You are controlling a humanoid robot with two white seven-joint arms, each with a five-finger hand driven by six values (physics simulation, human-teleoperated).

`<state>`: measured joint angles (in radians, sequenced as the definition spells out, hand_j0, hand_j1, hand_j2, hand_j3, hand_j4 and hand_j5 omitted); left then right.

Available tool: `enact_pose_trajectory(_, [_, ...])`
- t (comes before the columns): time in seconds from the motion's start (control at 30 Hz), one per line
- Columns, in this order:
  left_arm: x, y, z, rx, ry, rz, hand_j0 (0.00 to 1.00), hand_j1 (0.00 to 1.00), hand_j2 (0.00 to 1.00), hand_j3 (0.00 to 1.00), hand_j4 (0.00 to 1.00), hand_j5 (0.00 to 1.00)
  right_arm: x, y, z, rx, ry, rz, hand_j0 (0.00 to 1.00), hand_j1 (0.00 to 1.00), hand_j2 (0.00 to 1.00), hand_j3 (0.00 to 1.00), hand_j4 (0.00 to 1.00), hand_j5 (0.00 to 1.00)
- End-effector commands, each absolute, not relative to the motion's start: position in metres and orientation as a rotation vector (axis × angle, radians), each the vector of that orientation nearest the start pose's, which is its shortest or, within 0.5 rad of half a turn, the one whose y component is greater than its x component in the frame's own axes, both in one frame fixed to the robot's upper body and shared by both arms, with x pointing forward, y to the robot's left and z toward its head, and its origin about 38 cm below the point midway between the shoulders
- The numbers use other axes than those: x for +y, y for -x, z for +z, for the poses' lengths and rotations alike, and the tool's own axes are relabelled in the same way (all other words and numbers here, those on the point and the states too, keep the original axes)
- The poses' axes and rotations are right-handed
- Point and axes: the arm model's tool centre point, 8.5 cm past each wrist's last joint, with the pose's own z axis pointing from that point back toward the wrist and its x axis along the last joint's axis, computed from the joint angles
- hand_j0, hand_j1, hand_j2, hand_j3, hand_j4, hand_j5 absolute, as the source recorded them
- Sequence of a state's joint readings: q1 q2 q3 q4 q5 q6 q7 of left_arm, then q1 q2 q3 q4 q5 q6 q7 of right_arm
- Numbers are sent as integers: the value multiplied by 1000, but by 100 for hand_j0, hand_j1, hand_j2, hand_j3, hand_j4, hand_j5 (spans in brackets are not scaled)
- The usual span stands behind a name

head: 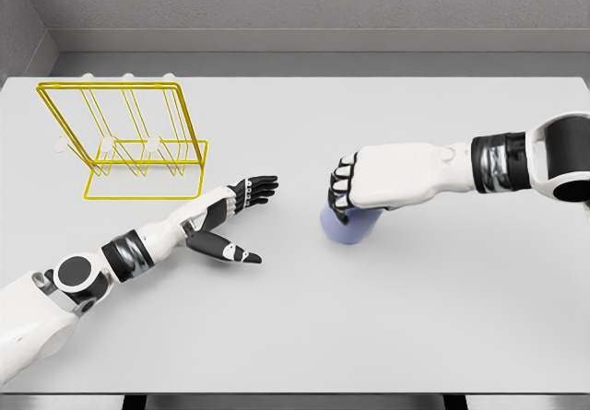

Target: Place the cup on the cup holder with both arms

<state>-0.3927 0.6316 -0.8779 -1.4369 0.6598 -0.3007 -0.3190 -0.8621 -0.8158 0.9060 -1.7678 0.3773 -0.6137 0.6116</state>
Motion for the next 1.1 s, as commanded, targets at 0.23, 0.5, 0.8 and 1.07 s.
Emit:
enact_pose_trajectory(0.23, [210,-375,74,-1436,612,-834,100,100,100,100,100,100,-144,-376,243,1626,-206,-2746,52,52,52,52,52,52])
enact_pose_trajectory(0.5, [209,-375,73,-1436,612,-833,100,100,100,100,100,100,-134,-375,236,1592,-197,-2740,52,52,52,52,52,52])
enact_pose_trajectory(0.8, [208,-379,74,-1440,609,-829,100,100,100,100,100,100,-131,-373,227,1557,-193,-2751,70,70,70,70,70,70])
enact_pose_trajectory(1.07, [208,-382,73,-1442,604,-825,100,100,100,100,100,100,-131,-373,227,1555,-192,-2753,96,96,96,96,96,96])
